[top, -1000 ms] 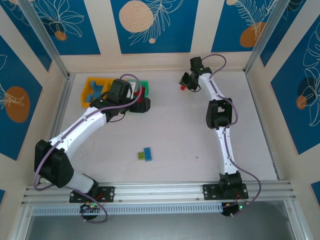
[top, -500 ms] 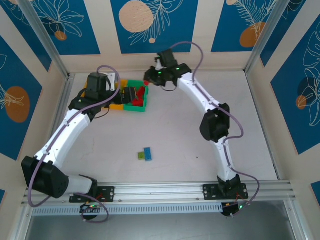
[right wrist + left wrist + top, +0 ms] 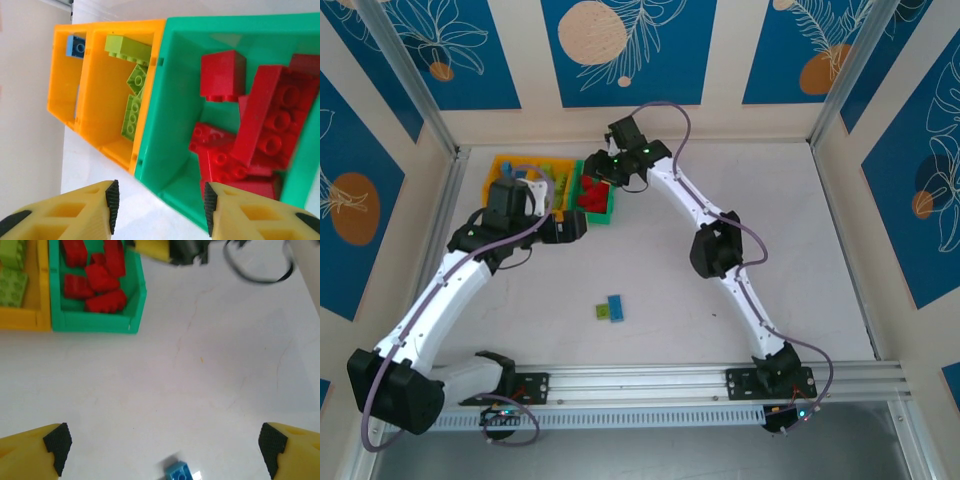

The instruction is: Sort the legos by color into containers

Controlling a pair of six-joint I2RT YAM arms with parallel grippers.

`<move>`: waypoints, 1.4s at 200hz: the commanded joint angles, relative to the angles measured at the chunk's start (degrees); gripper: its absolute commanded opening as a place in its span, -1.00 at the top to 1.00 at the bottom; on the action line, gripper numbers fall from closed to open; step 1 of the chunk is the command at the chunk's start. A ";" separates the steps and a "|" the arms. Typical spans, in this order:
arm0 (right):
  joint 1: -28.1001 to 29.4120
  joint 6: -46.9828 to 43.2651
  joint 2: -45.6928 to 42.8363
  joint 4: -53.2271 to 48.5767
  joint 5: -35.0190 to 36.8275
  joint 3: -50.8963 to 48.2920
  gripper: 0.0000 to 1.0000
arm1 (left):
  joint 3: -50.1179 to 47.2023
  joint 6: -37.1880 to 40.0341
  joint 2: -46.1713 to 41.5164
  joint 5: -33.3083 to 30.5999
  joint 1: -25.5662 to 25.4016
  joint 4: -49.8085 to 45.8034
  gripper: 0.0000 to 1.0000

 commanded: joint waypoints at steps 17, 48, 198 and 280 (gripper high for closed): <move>-2.01 1.45 -22.80 -3.22 1.72 -16.70 -0.09 | 0.22 -8.07 1.50 -2.24 -9.28 -7.63 -0.59; -5.75 3.87 -42.12 -5.85 9.67 -41.34 -0.19 | 0.54 -17.68 7.82 -7.81 -21.72 -12.66 -0.49; -15.81 5.77 -77.10 -9.73 6.30 -80.70 -0.29 | 8.68 -34.02 39.19 -24.80 -36.83 -13.53 -0.40; -17.79 4.86 -80.76 -11.81 4.57 -81.32 -0.30 | 10.12 -33.08 35.02 -26.73 -34.78 -11.71 0.47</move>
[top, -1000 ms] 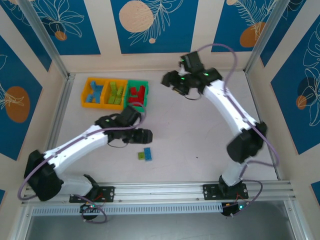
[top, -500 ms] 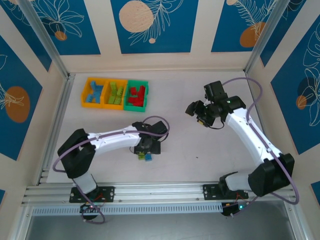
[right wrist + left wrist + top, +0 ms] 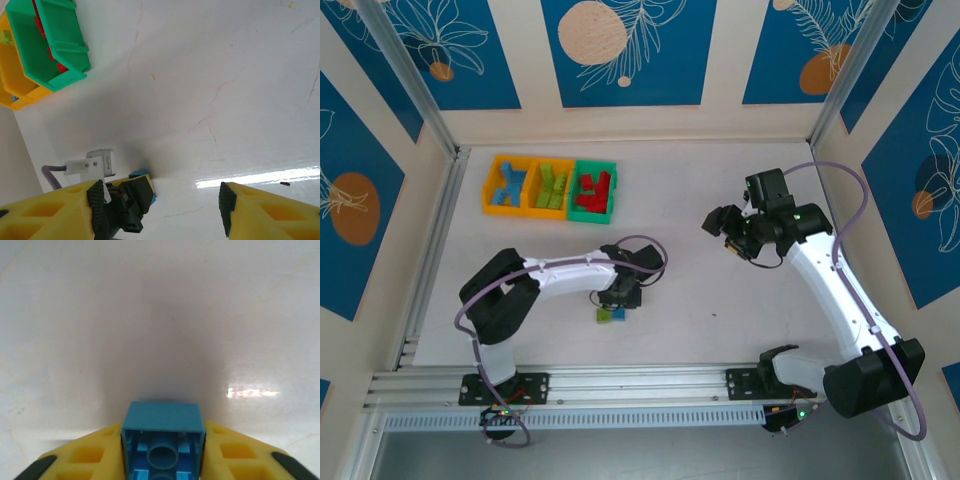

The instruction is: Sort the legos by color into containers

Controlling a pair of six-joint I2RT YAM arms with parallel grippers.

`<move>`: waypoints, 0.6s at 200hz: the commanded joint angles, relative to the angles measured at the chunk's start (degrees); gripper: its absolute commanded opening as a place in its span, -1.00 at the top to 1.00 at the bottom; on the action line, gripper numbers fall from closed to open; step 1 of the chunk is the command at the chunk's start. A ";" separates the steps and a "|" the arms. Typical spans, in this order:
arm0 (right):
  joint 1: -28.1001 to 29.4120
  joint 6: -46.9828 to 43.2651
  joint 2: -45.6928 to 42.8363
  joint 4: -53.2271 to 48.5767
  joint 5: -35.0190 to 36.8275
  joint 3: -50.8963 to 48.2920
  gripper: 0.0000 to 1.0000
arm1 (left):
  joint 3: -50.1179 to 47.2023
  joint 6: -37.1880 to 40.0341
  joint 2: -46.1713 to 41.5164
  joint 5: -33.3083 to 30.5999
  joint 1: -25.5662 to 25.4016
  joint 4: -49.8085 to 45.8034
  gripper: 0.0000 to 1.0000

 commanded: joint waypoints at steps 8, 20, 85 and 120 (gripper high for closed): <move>-0.48 -1.06 -1.21 -1.77 -2.07 0.99 -0.30 | 2.71 0.68 -6.17 -3.33 3.36 -1.46 0.53; -0.66 -0.75 -1.12 -1.61 -2.06 1.37 -0.30 | 4.02 2.71 -9.15 -4.28 6.77 -2.36 0.56; -1.22 0.12 1.92 0.21 -3.68 3.21 -0.31 | 19.89 18.88 -7.87 -5.15 40.42 1.41 0.58; -1.21 0.88 3.64 1.04 -3.81 4.30 -0.31 | 34.87 19.17 5.57 0.51 52.50 1.54 0.58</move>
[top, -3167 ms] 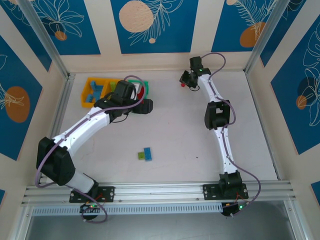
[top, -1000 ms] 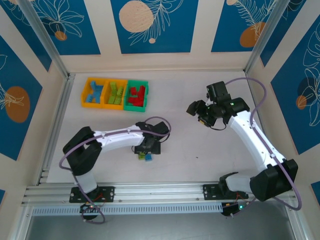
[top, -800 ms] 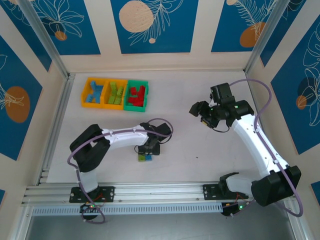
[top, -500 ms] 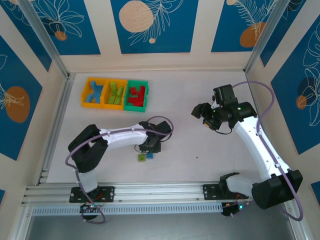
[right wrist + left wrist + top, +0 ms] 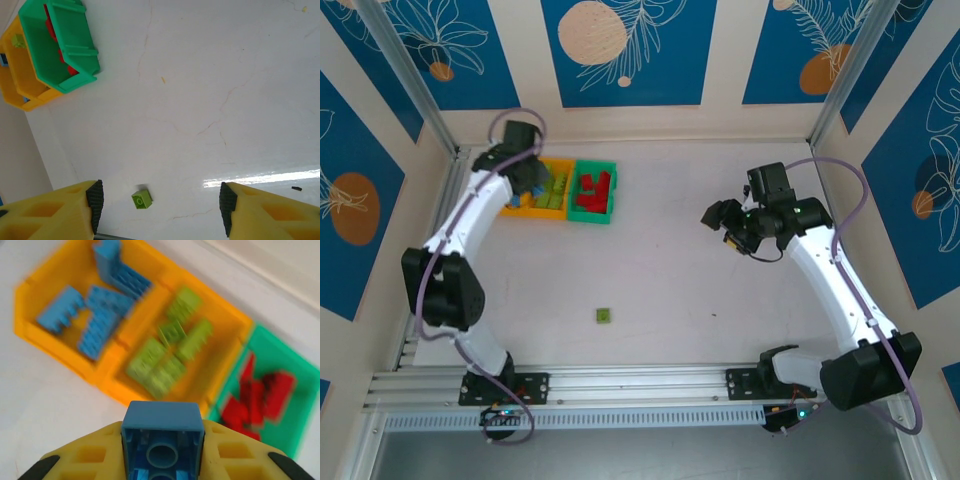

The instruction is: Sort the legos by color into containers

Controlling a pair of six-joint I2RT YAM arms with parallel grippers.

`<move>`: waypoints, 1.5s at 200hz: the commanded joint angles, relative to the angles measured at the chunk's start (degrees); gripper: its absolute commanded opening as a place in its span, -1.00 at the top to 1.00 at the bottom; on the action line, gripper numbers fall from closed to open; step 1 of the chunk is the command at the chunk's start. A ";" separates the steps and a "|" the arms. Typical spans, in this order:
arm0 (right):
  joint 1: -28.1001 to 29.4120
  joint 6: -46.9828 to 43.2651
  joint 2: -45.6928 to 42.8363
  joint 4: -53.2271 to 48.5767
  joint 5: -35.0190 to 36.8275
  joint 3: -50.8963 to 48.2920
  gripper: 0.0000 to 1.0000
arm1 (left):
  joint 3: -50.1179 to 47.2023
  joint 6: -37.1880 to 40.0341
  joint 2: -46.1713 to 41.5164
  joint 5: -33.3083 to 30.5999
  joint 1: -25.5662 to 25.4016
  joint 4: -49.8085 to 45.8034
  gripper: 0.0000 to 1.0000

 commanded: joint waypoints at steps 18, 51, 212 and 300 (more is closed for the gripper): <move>-0.13 0.68 1.85 0.05 -1.99 2.18 -0.31 | 17.62 3.01 16.74 7.15 8.96 -2.90 0.54; 0.35 0.56 3.15 -0.68 -2.93 3.20 -0.32 | 37.42 5.16 30.14 10.53 12.15 -9.87 0.14; 43.05 -21.53 30.36 9.76 2.06 8.85 -0.68 | -21.01 14.27 -40.49 12.81 4.65 -15.08 -0.04; 47.94 -19.58 45.09 15.63 6.90 9.67 -0.52 | -29.38 19.02 -51.33 19.92 4.51 -23.67 -0.67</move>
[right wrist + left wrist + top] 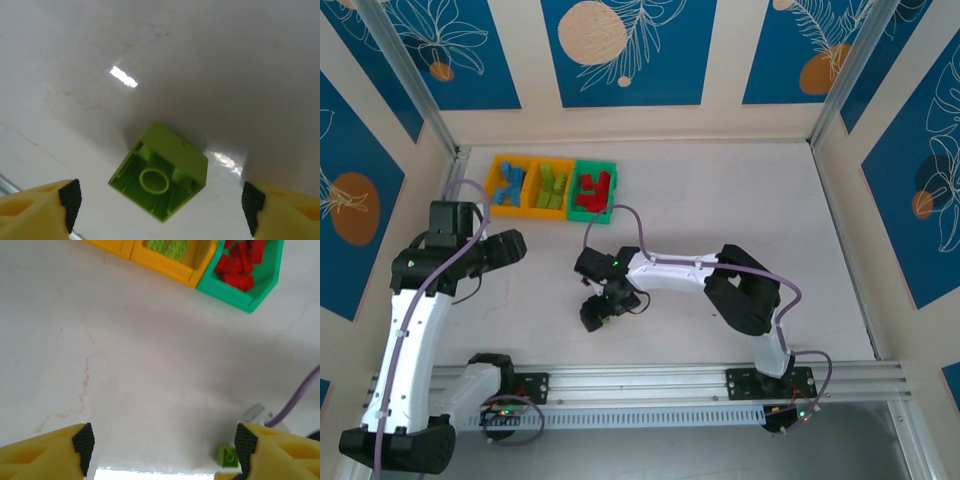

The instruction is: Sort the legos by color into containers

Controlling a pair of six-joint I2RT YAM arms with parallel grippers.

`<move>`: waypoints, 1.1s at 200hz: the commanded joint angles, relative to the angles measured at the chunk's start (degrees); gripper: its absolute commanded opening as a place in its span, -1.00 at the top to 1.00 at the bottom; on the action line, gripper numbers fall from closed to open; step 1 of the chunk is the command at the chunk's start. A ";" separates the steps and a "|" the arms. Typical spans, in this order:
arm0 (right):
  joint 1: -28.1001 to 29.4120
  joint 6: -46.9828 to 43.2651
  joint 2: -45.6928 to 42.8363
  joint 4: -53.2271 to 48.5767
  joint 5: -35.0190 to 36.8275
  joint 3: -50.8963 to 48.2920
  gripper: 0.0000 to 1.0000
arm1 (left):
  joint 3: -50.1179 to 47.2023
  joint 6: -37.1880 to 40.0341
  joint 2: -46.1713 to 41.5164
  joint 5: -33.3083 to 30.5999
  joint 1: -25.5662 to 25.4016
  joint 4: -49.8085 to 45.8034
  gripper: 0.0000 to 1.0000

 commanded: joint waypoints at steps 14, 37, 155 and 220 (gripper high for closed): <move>0.30 1.32 3.75 -0.23 1.28 2.67 -0.31 | -2.46 2.38 -3.09 1.60 -0.04 -2.88 -0.77; -0.21 2.43 4.80 -2.40 1.78 2.91 0.13 | -3.06 2.37 -4.11 -0.61 -0.06 -4.52 -0.83; -12.02 2.81 -1.69 0.00 -0.66 19.49 0.49 | 0.67 -4.69 -3.72 24.68 0.04 4.38 -0.98; -18.28 3.35 34.88 -5.28 -1.72 73.99 0.56 | 3.77 -7.09 0.19 18.39 0.03 5.03 -1.00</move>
